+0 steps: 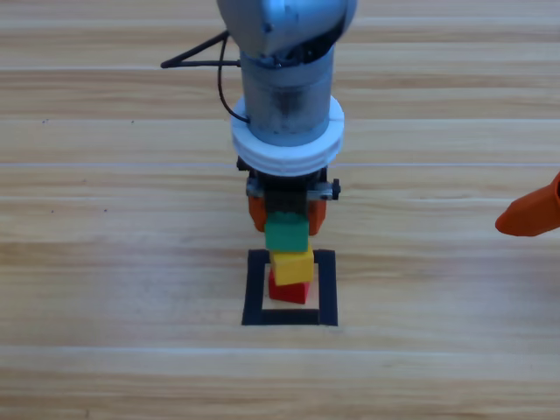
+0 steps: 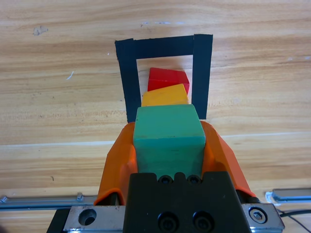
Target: Stack the blocks in the rectangular block: red at the bottom, yellow in the middle, green on top
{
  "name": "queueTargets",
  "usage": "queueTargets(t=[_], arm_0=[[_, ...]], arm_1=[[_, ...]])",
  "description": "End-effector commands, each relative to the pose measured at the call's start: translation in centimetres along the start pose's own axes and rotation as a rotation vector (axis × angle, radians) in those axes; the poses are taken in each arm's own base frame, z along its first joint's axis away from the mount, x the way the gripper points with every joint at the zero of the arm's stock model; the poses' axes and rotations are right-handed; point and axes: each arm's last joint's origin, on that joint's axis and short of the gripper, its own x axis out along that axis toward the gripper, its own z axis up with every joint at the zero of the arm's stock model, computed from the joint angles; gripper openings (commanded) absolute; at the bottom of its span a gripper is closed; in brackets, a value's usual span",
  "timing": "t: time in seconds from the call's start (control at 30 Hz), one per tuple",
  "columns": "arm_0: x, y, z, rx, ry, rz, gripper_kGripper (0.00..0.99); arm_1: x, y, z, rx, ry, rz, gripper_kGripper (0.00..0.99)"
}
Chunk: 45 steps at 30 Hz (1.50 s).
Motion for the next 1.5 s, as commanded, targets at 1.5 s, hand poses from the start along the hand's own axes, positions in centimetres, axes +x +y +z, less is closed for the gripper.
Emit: queueTargets(t=[1.5], arm_0=[[0.7, -1.0, -1.6, 0.036, -0.014, 0.046, 0.123]], arm_1=[[2.4, -0.9, -1.2, 0.024, 0.106, -0.004, 0.988]])
